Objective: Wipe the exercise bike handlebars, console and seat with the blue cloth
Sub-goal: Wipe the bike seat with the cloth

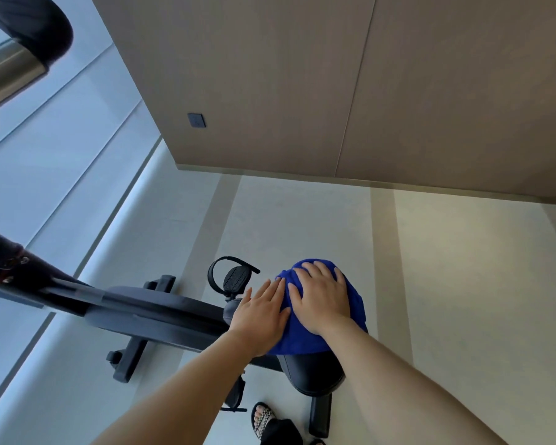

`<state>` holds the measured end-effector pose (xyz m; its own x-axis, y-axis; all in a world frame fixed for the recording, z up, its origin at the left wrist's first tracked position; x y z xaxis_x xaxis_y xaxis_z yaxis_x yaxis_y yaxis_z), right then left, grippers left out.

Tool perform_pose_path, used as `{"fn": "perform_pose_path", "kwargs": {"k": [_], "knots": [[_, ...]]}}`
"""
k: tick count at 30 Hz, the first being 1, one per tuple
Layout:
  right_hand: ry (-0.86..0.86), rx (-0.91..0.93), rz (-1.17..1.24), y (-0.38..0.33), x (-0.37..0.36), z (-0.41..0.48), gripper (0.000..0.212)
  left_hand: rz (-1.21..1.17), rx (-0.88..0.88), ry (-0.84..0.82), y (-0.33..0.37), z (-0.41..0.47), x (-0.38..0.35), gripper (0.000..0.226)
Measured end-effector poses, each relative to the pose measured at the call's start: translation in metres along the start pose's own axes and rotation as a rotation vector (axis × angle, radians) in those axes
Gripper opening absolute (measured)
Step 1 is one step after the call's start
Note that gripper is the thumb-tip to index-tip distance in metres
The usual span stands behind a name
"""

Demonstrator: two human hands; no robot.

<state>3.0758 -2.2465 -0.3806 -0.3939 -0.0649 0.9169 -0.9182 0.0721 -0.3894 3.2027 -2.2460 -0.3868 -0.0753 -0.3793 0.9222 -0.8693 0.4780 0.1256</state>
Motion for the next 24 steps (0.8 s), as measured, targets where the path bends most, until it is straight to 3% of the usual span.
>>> {"fn": "perform_pose_path", "kwargs": {"k": [9,17,24], "knots": [[-0.065,0.04,-0.002,0.003,0.002,0.01,0.043,-0.033,0.006,0.033,0.001,0.003,0.001,0.056],[-0.029,0.176,0.014,0.005,0.006,-0.007,0.042,-0.034,0.169,0.109,0.01,-0.014,-0.003,0.058],[-0.243,0.364,0.091,0.028,0.018,-0.022,0.052,-0.193,0.372,0.32,0.05,-0.025,0.002,0.058]]}}
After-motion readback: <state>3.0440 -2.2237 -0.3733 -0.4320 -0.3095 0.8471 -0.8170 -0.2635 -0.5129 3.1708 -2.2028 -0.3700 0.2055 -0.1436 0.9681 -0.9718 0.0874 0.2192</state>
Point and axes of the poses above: each hand's wrist, its own z-axis towards the middle knuckle, its own x-axis out of the back of the hand, y = z × x, the point moved 4 cm from there along z, towards the middle knuckle, and after that the axes turned 7 degrees about z, right-handed, at the moved point
